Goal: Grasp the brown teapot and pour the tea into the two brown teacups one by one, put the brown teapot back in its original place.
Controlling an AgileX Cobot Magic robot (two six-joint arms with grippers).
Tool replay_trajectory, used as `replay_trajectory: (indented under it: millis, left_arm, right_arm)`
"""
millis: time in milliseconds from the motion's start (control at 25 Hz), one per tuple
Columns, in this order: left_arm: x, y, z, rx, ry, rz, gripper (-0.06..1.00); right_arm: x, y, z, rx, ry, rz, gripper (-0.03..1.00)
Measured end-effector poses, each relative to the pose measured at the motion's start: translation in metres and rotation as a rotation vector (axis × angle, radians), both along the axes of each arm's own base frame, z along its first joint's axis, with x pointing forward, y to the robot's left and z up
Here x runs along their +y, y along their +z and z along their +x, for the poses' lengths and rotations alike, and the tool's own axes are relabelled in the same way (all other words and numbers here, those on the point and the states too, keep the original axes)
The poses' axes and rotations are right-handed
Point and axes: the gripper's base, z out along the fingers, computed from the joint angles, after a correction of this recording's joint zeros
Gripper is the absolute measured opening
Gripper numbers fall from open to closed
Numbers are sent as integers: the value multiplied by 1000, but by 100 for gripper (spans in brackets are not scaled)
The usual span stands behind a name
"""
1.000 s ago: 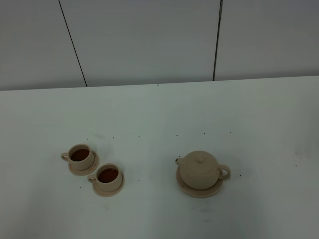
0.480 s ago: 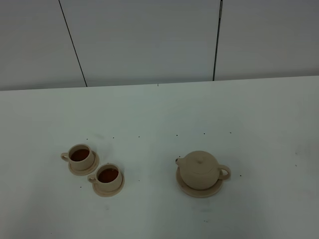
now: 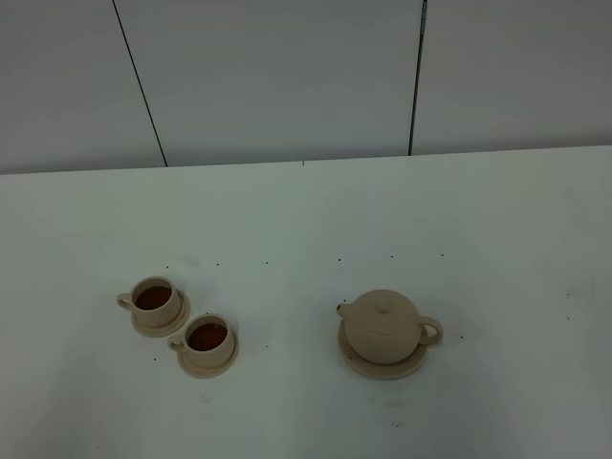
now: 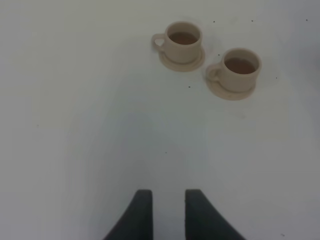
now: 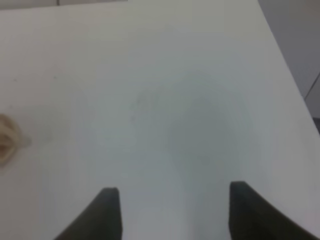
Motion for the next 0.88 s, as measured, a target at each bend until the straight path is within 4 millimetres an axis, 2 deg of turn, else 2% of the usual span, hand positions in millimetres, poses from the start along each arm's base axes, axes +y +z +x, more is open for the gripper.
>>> replay_trajectory:
  millis: [400,880]
  left_arm:
    - [0,0,0,0,0,0,23]
    - [0,0,0,0,0,0,23]
  right_arm:
    - [2,-5,-25,-15,-15,46,47]
    - [6,-38,-45,-71,-24,146,47]
